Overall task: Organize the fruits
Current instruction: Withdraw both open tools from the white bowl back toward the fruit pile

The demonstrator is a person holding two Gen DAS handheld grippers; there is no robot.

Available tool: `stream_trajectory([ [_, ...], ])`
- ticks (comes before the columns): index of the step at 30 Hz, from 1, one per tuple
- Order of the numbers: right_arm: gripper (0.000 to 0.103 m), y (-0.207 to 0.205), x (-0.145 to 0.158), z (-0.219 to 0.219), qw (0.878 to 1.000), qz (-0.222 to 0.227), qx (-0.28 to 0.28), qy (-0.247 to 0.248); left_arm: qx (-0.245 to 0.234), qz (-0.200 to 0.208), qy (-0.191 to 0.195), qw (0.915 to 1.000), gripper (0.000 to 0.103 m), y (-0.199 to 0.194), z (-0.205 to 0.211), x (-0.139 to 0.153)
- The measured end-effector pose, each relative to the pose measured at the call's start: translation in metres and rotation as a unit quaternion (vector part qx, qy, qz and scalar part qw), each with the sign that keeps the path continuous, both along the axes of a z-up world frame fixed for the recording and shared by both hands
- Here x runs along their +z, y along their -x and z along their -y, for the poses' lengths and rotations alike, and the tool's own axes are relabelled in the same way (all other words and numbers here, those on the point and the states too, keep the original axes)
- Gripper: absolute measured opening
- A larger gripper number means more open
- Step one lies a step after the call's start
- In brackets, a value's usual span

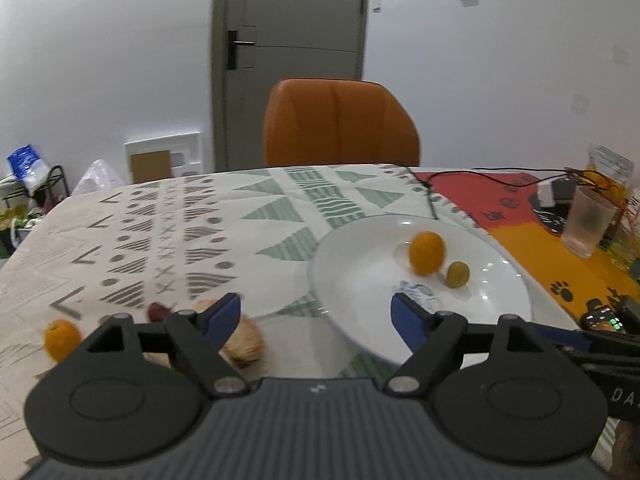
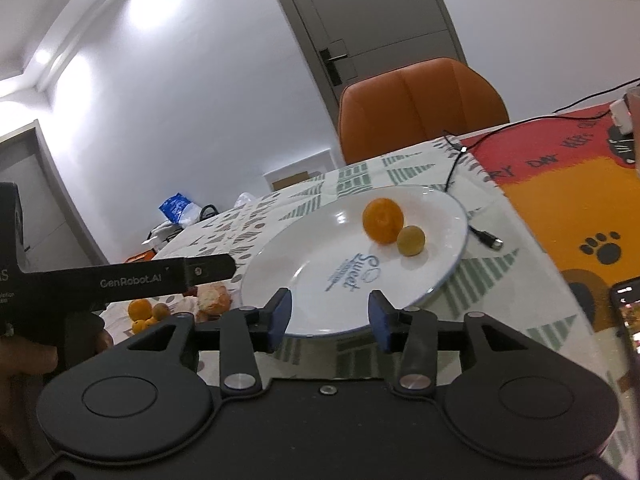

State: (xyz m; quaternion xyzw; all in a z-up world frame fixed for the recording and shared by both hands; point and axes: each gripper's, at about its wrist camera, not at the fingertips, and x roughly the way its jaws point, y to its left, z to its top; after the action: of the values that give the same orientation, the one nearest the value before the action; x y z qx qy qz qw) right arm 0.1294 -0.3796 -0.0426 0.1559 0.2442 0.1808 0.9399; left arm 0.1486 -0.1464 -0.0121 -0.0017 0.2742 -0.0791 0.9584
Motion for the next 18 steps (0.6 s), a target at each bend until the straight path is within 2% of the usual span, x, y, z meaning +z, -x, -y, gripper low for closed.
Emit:
stream_trajectory([
  [6, 0.047, 0.0, 0.004, -0.014, 1.0, 0.002, 0.013, 0.004, 0.023, 0.003, 0.006, 0.9997, 0.082, 0.009, -0.024, 0.003],
  [9, 0.05, 0.0, 0.005, -0.023, 1.0, 0.004, 0.021, 0.008, 0.034, 0.007, 0.006, 0.9994, 0.087, 0.014, -0.034, 0.004],
  [18, 0.057, 0.0, 0.006, -0.047, 0.999, 0.004, 0.04, 0.02, 0.064, 0.015, 0.009, 0.9978, 0.087, 0.028, -0.066, 0.002],
])
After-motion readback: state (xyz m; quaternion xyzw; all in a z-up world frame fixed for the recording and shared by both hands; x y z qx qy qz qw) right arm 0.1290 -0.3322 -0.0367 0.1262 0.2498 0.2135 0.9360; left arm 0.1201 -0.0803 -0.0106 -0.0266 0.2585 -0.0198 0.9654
